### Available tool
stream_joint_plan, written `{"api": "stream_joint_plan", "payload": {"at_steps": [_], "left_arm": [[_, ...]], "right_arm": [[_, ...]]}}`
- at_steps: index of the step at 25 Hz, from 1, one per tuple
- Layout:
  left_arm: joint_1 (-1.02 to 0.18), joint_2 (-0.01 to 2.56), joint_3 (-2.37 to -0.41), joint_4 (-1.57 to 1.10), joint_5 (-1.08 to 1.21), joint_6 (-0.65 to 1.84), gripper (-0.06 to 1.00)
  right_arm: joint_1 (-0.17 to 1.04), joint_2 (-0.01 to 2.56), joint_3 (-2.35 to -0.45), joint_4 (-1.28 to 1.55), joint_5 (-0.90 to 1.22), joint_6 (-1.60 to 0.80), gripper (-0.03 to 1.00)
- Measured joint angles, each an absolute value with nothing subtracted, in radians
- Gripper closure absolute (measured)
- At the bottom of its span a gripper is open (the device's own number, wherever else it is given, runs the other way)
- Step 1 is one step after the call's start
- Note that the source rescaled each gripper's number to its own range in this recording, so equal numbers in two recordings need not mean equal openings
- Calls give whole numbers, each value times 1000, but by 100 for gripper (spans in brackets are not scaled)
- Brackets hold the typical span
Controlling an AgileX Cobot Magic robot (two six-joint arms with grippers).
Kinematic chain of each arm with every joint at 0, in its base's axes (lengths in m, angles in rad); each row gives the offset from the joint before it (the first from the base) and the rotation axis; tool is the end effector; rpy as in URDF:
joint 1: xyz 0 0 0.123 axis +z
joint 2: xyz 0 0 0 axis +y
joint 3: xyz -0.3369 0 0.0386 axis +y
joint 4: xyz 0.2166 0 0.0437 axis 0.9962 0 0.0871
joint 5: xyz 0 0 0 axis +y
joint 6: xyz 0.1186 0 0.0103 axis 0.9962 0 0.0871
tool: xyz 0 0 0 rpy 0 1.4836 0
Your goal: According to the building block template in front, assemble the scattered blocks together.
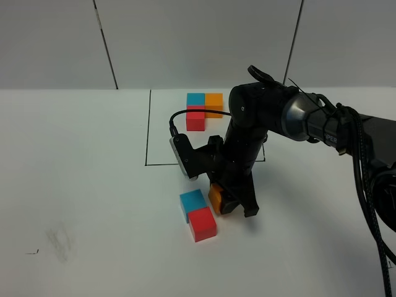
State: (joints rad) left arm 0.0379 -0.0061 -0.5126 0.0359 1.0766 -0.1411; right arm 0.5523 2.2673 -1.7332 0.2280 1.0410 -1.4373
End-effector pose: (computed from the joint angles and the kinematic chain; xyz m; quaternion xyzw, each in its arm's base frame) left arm -0.0647 0.0013 0.2509 -0.0772 0.8489 -0.0091 0.5229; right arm 0.3840 0.2639 0.1678 -0.8034 0.5854 0.0731 0.0802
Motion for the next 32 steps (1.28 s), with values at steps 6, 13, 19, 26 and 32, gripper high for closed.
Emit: {"api": "stream_joint_plan", "payload": {"at_steps": [6, 13, 19, 26, 32], "left_arm": [[38, -6, -513, 36, 1077, -141, -5], [38, -6, -513, 36, 1077, -141, -5], [38, -6, -513, 36, 1077, -141, -5], [38, -6, -513, 36, 1077, -141, -5], [38, -6, -513, 36, 1077, -141, -5]], "right_arm": [[552, 2267, -1733, 223, 1002, -1456, 77], [552, 2267, -1733, 223, 990, -1470, 77], [564, 2268, -1733, 224, 985, -1482, 77], [573, 2268, -1733, 227, 964, -1483, 77], [573, 2268, -1733, 227, 962, -1485, 77]]}}
